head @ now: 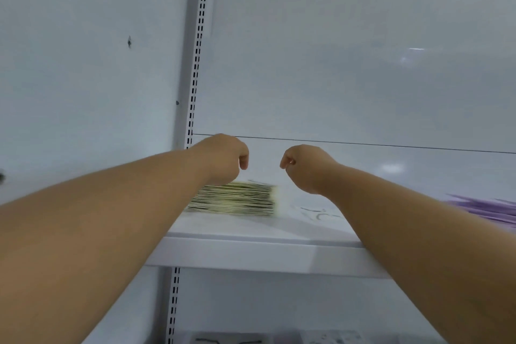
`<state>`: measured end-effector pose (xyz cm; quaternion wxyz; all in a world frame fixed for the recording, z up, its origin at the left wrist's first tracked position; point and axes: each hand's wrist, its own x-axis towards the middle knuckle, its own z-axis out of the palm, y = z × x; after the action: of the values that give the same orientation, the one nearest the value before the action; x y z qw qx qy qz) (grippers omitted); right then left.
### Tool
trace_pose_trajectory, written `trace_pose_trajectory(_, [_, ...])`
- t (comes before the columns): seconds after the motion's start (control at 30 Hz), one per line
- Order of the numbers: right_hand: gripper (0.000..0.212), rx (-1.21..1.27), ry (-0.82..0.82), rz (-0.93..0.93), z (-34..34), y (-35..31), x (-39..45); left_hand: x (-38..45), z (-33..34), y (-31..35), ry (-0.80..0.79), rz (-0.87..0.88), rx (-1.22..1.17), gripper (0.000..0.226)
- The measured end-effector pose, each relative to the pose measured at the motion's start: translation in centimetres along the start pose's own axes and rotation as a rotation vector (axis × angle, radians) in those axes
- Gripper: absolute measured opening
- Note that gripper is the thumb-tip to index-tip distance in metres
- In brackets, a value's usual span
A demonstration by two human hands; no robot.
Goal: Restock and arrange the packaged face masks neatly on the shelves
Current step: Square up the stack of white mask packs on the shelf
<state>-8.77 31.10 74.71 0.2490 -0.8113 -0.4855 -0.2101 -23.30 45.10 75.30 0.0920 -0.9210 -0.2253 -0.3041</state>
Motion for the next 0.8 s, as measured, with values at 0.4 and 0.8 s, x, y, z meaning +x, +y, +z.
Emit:
trace_pose_trajectory(0.4, [0.028, -0.254, -0.353, 0.209, -5.5, 9.8, -3.4, 1.7, 0.9, 13.1, -0.364, 0.064, -0.418, 0.034])
trace_pose_trajectory(0.8, [0.051, -0.323, -0.455, 0.171, -3.9, 17.1, -4.1, 6.2, 5.2, 20.0, -0.684, -0.116, 0.113, 0.057])
